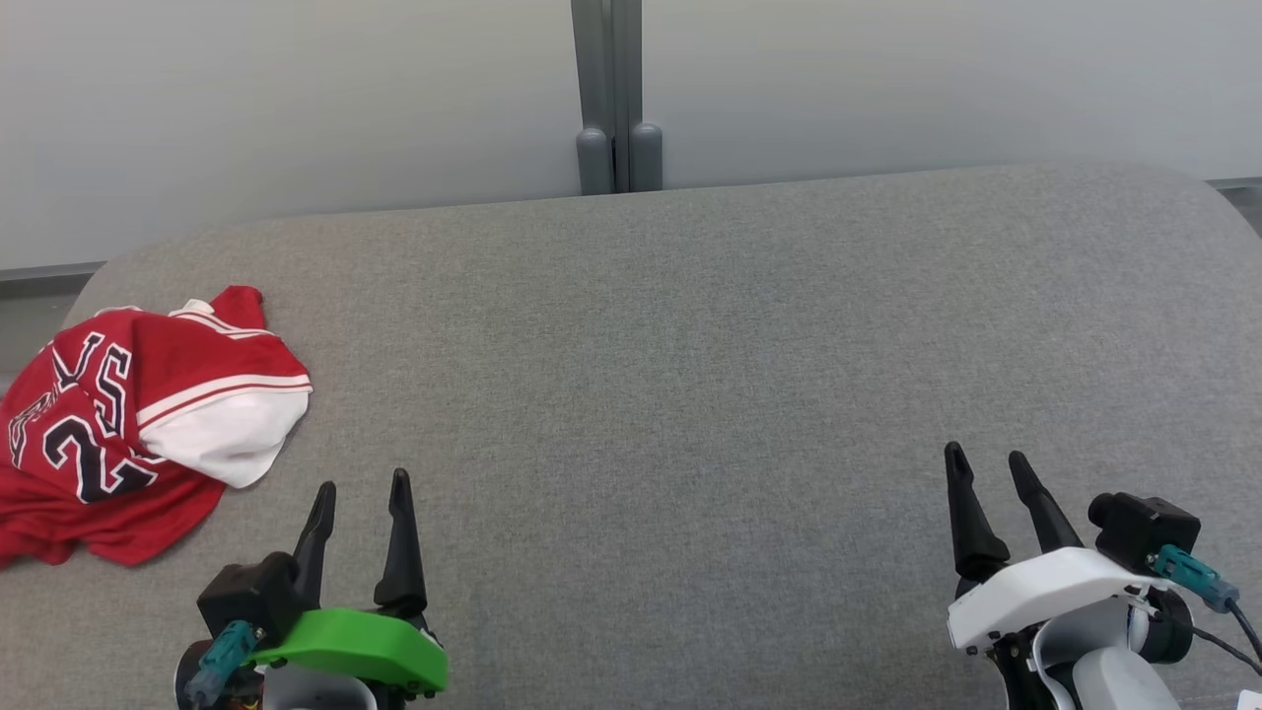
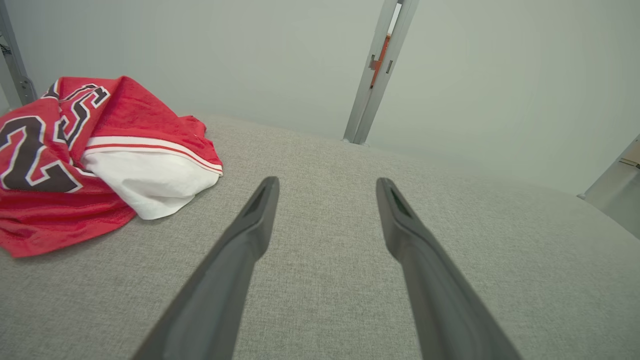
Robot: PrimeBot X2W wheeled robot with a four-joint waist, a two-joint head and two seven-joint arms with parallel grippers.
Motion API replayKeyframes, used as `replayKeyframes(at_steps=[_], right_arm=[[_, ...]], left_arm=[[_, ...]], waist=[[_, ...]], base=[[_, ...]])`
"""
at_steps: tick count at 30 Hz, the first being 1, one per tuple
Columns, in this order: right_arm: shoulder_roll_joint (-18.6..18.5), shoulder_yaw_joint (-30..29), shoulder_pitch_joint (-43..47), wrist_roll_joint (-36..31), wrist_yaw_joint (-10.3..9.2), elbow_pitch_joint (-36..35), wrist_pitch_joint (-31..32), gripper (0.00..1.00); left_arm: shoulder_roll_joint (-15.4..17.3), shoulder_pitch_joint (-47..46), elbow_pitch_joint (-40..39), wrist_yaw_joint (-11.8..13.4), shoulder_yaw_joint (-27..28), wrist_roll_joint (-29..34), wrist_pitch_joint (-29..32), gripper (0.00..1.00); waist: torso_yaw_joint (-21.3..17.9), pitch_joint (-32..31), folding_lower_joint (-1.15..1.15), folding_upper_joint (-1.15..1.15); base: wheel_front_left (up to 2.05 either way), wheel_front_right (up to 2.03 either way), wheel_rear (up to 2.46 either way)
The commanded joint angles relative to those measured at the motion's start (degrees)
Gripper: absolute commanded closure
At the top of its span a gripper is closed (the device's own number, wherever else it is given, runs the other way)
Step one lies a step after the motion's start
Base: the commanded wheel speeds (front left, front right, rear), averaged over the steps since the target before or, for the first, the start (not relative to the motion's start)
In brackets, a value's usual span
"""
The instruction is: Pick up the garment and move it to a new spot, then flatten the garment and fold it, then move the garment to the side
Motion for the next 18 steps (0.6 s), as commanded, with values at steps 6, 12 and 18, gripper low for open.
replayKeyframes(at_steps=[6, 12, 18], right_arm=[[-0.4, 0.5, 0.6, -3.5, 0.16, -0.3, -0.9, 0.00], [-0.4, 0.6, 0.8, -6.1, 0.16, -0.2, -1.4, 0.00], [-0.4, 0.8, 0.7, -8.4, 0.17, 0.0, -2.1, 0.00]], left_arm=[[0.5, -0.6, 0.1, 0.5, -0.4, 3.1, -1.2, 0.00], [0.5, -0.8, 0.4, 0.9, -0.9, 4.8, -1.9, 0.00], [0.5, -0.7, 0.8, 1.2, -1.1, 6.5, -2.6, 0.00]], waist=[[0.0, 0.1, 0.00, 0.00], [0.1, 0.1, 0.00, 0.00], [0.2, 0.0, 0.00, 0.00]], base=[[0.00, 0.00, 0.00], [0.00, 0.00, 0.00], [0.00, 0.00, 0.00]])
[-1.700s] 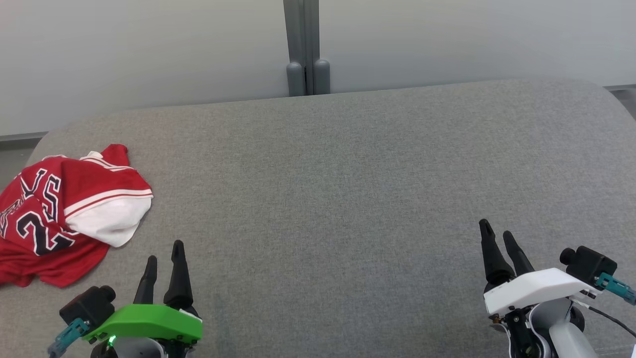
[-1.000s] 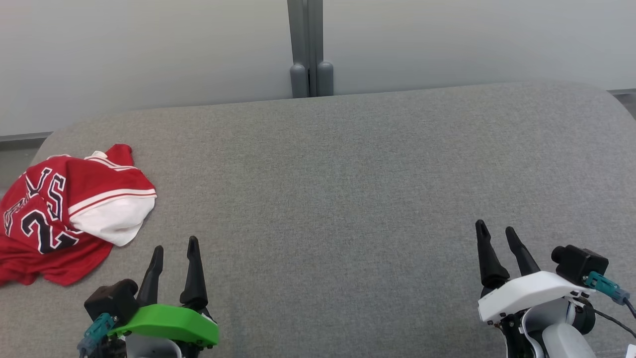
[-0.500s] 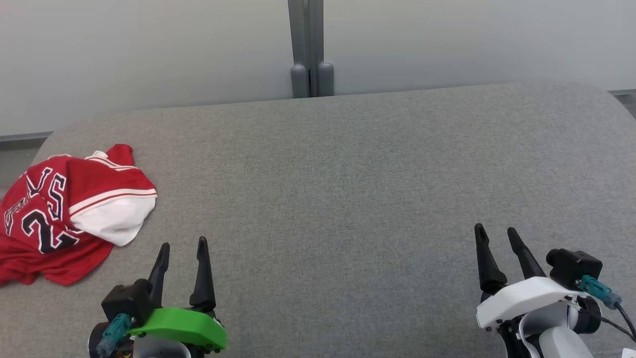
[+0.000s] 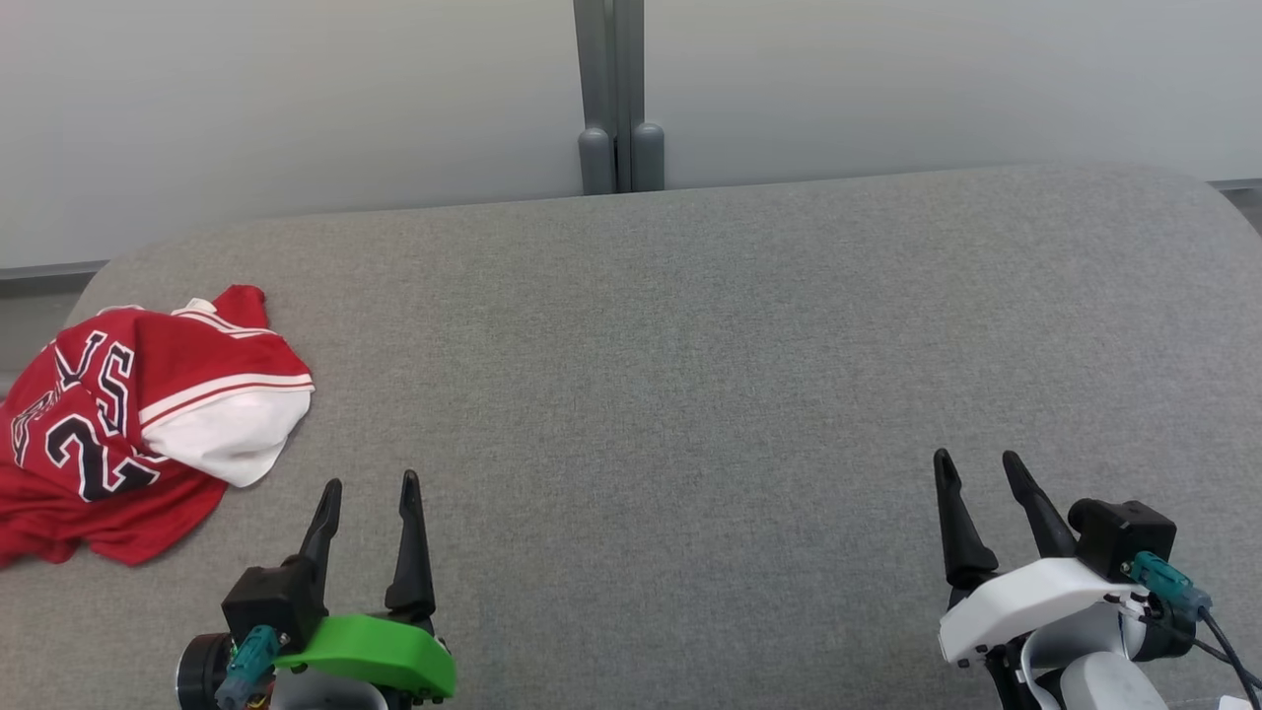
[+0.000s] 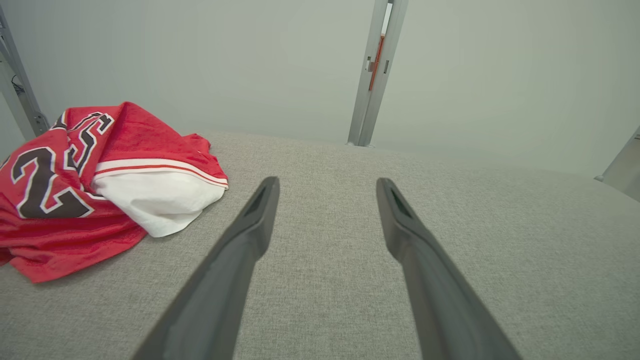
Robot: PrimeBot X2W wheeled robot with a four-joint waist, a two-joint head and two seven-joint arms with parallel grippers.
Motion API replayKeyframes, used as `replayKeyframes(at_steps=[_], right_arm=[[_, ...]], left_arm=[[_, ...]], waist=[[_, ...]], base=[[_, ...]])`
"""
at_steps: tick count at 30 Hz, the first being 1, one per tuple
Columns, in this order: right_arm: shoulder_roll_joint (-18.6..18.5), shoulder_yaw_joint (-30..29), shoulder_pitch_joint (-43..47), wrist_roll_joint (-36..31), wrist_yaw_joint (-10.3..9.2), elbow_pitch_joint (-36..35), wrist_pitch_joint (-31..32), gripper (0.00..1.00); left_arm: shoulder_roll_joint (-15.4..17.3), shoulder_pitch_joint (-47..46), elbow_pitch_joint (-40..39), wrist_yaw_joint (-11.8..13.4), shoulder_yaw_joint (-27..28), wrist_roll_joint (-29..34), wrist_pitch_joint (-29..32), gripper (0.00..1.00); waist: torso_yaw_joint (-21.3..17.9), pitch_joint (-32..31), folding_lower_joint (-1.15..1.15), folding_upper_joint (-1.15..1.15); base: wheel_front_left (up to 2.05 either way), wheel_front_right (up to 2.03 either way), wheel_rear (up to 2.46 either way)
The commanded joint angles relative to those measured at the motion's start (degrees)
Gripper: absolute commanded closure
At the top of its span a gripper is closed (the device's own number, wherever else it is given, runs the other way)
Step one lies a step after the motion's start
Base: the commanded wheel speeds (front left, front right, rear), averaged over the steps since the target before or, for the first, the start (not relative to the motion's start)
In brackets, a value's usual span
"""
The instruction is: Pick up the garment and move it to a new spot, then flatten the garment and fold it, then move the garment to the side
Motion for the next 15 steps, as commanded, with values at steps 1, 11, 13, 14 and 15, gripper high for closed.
replayKeyframes(at_steps=[1, 11, 13, 14, 15], right_arm=[[-0.3, 0.2, 0.2, -1.4, 0.17, 0.0, -0.6, 0.00], [-0.3, 0.3, 0.5, -4.5, 0.17, 0.5, -1.6, 0.00], [-0.3, 0.3, 0.5, -5.3, 0.17, 0.5, -1.8, 0.00], [-0.3, 0.3, 0.5, -5.8, 0.17, 0.5, -1.9, 0.00], [-0.3, 0.4, 0.5, -6.1, 0.17, 0.5, -2.0, 0.00]], left_arm=[[0.4, -0.5, 0.1, 0.4, -0.2, 1.5, -0.5, 0.00], [0.5, 0.0, 1.0, 0.5, -0.5, 1.0, -1.5, 0.00], [0.5, 0.1, 1.1, 0.5, -0.5, 1.0, -1.8, 0.00], [0.5, 0.1, 1.3, 0.5, -0.6, 1.1, -1.9, 0.00], [0.5, 0.0, 1.3, 0.5, -0.6, 1.4, -1.9, 0.00]], waist=[[0.0, -0.1, 0.00, 0.00], [0.0, -0.4, 0.00, 0.00], [0.0, -0.4, 0.00, 0.00], [0.0, -0.4, 0.00, 0.00], [0.1, -0.5, 0.00, 0.00]], base=[[0.00, 0.00, 0.00], [0.00, 0.00, 0.00], [0.00, 0.00, 0.00], [0.00, 0.00, 0.00], [0.00, 0.00, 0.00]])
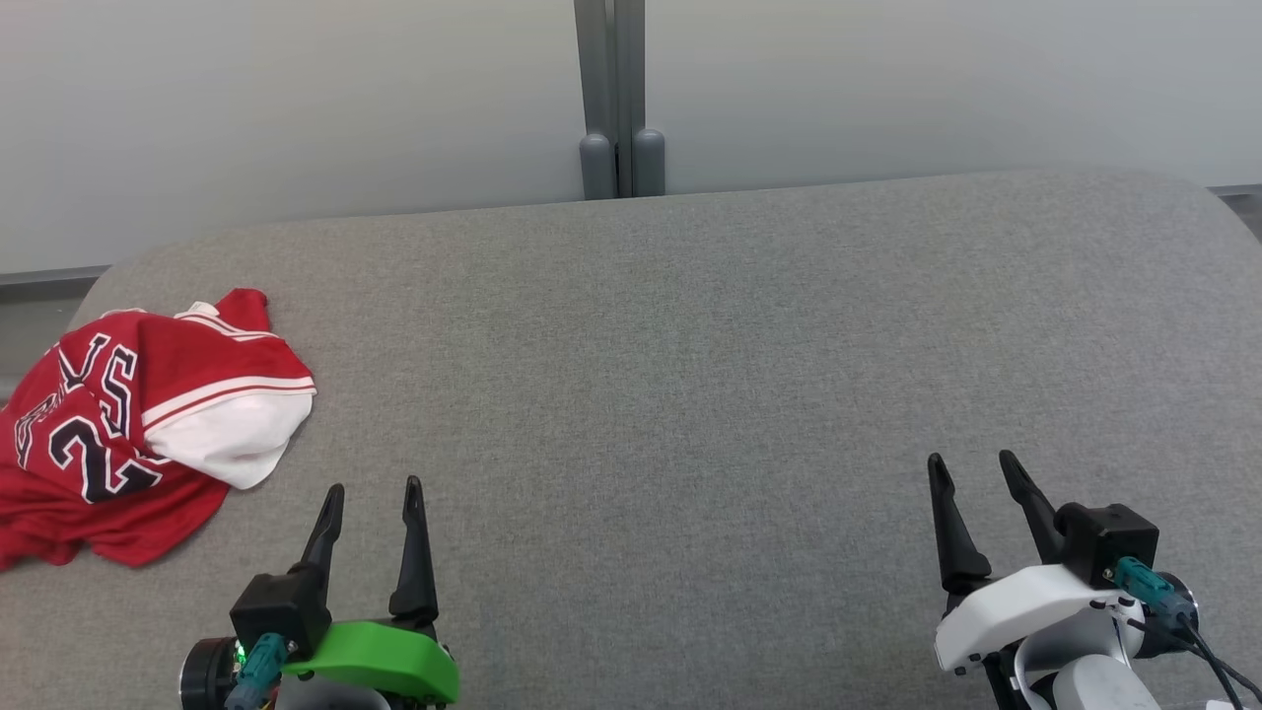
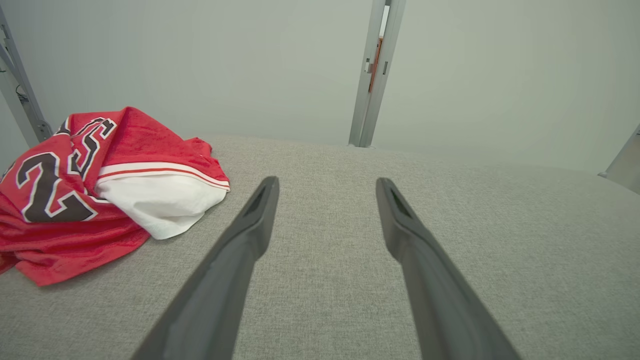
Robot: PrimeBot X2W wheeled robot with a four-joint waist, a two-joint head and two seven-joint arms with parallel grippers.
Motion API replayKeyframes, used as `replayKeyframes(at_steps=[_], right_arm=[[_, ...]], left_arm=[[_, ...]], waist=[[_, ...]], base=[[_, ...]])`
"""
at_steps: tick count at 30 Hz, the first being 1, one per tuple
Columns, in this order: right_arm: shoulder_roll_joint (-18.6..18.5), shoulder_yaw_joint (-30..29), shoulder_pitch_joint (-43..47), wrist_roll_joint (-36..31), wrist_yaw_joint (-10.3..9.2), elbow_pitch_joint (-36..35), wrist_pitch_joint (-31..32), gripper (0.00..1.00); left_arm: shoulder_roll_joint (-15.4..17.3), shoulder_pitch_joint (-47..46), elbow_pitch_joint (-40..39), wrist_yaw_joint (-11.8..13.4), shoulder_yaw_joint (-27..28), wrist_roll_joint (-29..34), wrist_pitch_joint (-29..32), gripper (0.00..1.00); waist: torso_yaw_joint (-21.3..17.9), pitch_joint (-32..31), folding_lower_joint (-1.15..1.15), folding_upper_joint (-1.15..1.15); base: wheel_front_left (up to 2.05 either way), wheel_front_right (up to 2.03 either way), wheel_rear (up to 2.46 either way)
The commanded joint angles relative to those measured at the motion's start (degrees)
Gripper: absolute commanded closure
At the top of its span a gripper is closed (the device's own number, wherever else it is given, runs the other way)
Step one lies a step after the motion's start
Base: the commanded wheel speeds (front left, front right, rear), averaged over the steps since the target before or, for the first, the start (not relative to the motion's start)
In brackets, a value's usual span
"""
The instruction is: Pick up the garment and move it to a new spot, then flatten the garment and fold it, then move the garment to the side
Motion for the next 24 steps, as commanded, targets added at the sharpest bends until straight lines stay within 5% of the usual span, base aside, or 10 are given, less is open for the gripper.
replayKeyframes(at_steps=[1, 18, 24], right_arm=[[-0.3, 0.2, 0.5, -1.1, 0.16, 0.0, -0.6, 0.00], [-0.3, 0.2, 0.3, -1.7, 0.16, 0.5, -1.0, 0.00], [-0.3, 0.4, 0.8, -2.3, 0.16, -0.2, -0.8, 0.00]], left_arm=[[0.4, 0.0, 0.0, 0.2, -0.2, 0.7, -0.3, 0.00], [0.4, -0.5, 0.8, 0.4, -0.4, -0.4, -0.6, 0.00], [0.4, -0.8, 0.7, 0.6, -0.8, 0.9, -0.6, 0.00]], waist=[[0.0, 0.0, 0.00, 0.00], [0.3, -0.3, 0.00, 0.00], [3.4, -0.5, 0.00, 0.00]], base=[[0.00, 0.00, 0.00], [0.00, 0.00, 0.00], [0.00, 0.00, 0.00]])
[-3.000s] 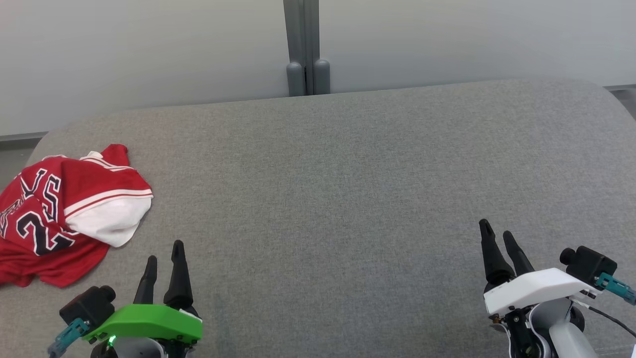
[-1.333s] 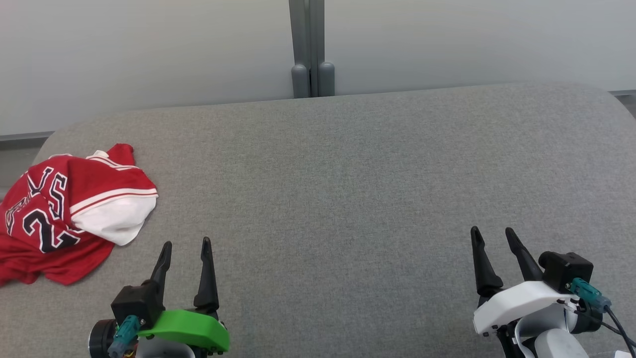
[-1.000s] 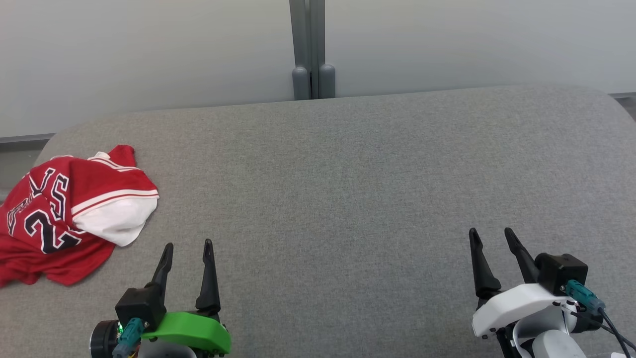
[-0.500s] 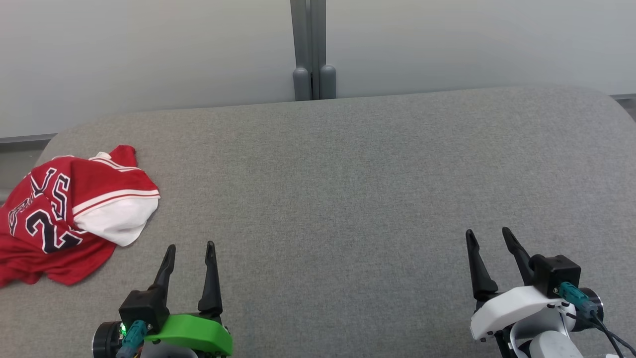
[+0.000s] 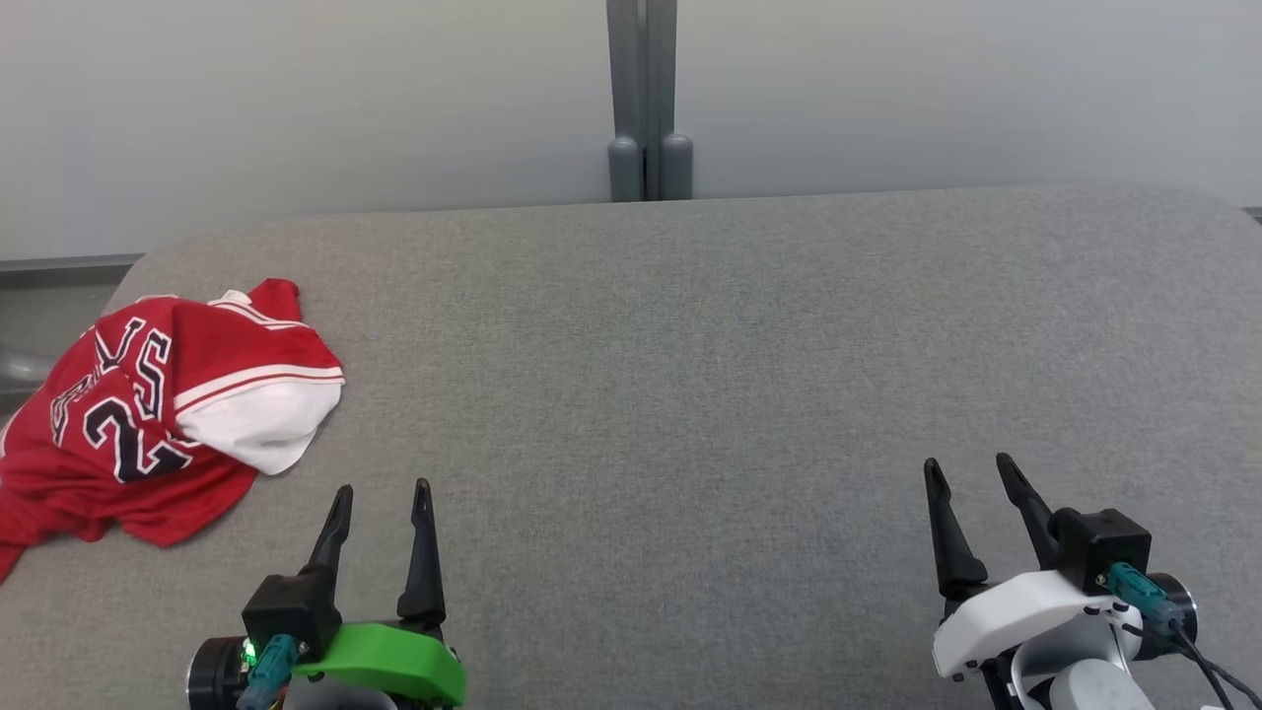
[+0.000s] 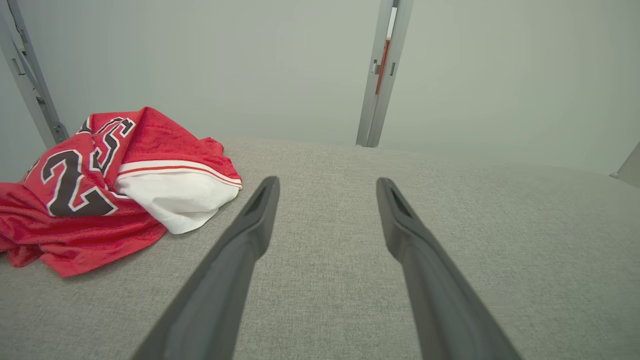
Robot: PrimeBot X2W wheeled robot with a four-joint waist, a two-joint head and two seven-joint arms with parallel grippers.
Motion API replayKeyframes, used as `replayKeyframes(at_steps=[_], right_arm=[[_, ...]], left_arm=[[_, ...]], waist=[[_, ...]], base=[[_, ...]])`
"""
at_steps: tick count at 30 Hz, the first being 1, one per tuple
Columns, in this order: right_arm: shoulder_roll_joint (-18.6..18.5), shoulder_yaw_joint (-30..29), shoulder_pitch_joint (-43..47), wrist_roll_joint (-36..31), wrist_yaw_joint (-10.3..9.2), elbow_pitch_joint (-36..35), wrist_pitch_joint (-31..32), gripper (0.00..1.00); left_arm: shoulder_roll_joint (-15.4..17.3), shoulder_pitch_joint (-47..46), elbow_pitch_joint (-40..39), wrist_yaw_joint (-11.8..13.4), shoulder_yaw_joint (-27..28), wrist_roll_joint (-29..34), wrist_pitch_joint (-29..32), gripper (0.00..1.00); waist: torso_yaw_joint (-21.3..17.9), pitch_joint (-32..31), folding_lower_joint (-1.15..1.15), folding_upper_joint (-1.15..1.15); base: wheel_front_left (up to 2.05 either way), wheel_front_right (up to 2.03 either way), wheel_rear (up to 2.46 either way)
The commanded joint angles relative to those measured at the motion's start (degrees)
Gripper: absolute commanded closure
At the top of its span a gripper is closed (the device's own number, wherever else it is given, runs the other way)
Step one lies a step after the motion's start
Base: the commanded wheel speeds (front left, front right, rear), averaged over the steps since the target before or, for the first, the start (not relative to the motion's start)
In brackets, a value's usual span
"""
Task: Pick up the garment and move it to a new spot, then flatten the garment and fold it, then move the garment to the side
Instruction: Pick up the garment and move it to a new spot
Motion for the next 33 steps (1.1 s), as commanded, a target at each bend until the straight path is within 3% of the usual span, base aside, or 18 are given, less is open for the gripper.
replayKeyframes(at_steps=[1, 7, 20, 33], right_arm=[[-0.2, 0.3, 0.4, -0.4, 0.15, -0.3, -0.1, 0.00], [-0.2, 0.1, 1.2, -0.4, 0.09, -0.7, 0.0, 0.00], [-0.2, -0.2, 1.0, 0.7, 0.09, -0.1, -0.9, 0.00], [-0.2, 6.7, -6.3, 0.7, 0.09, 3.3, -0.4, 0.00]], left_arm=[[0.4, -0.6, -0.2, 0.2, 0.2, 0.0, -0.1, 0.00], [0.4, -0.2, -0.1, 0.3, 0.5, 0.8, -0.1, 0.00], [0.3, 0.8, 0.1, -0.3, 3.4, 2.9, -0.1, 0.00], [0.3, 4.5, -5.7, 2.6, 9.3, 0.4, -0.1, 0.00]], waist=[[1.9, 0.0, 0.00, 0.00], [8.0, -0.1, 0.00, 0.00], [25.5, 0.0, 0.00, 0.00], [28.4, 4.0, 0.00, 0.00]], base=[[0.00, 0.00, 0.00], [0.00, 0.00, 0.00], [0.00, 0.00, 0.00], [0.00, 0.00, 0.00]])
